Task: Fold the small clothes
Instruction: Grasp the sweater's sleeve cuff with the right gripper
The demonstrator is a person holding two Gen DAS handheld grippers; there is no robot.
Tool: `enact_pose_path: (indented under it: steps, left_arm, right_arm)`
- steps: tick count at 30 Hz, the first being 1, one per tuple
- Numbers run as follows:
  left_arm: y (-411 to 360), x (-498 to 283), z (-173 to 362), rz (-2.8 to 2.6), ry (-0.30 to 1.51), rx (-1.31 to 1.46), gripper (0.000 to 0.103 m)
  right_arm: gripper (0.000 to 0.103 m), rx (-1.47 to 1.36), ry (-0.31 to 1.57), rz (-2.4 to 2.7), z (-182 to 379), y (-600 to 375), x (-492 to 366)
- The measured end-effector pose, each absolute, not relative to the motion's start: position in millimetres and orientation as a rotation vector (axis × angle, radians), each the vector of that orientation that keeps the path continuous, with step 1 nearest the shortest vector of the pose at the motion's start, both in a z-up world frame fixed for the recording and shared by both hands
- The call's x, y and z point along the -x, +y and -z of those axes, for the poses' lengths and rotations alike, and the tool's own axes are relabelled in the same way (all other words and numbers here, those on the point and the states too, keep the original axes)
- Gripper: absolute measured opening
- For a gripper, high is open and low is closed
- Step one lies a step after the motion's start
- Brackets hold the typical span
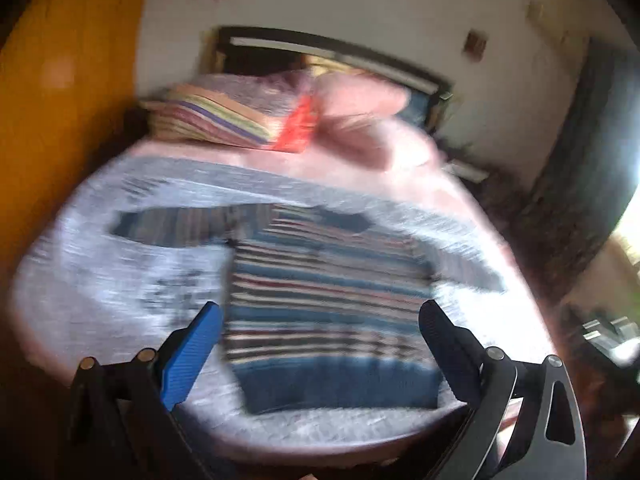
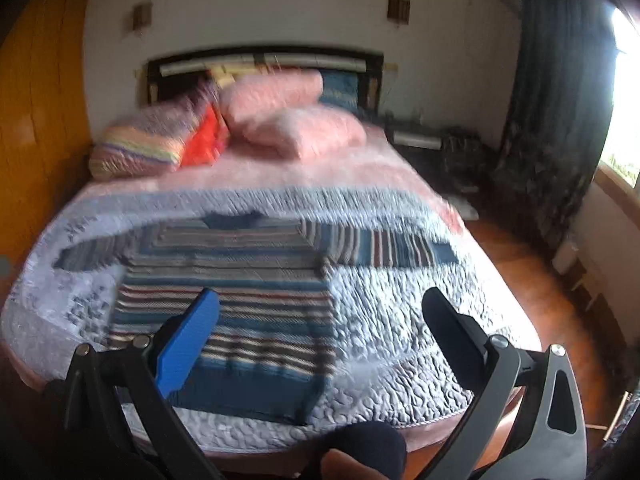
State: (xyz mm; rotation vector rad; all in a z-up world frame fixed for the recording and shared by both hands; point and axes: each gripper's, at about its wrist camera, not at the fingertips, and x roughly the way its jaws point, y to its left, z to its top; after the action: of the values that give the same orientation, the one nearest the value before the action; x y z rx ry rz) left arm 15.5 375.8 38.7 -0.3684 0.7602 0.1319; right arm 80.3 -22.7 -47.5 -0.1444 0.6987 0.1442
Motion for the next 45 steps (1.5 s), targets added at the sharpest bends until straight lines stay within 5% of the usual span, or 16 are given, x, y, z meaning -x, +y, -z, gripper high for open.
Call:
enact_pose_path:
  steps: [8,12,25,39,42,45]
  left_arm:
    - [368.9,-83.9,18.6,-0.104,0.847,0.292,0.099]
    - [349.9,-107.1,38.1,-0.040,0.853,0.288,0.099]
    - [315.1,-172.7,91.4,0.045,0.915,0.322,0.099]
    - [315.1,-210.1,148.6,0.083,0.988,0.506,0.099]
    - [321.4,-213.7,153.5,0.086,0.995,0.538,0.099]
    - [331.0,-214.5,155.8,0.087,1.001,0.578,0.099]
  right_arm:
    - [0.098,-0.250,0.955,-0.150,150.2,-133.0,-212.2]
    - [0.053,-0.697,1.110,-0.130,225.8,-212.5,-273.4]
    - [0.045,-1.238,0.909,0.017,345.7,-373.7,-433.8]
    - [0.045,-1.188,0.942,0.119,406.3,-396.9,-516.8]
    - [0.041,-1.182,0.931,0.116,406.9,-393.9,-526.3]
    - [0.025,-1.168,0.930,0.106,403.9,-391.2,-530.9]
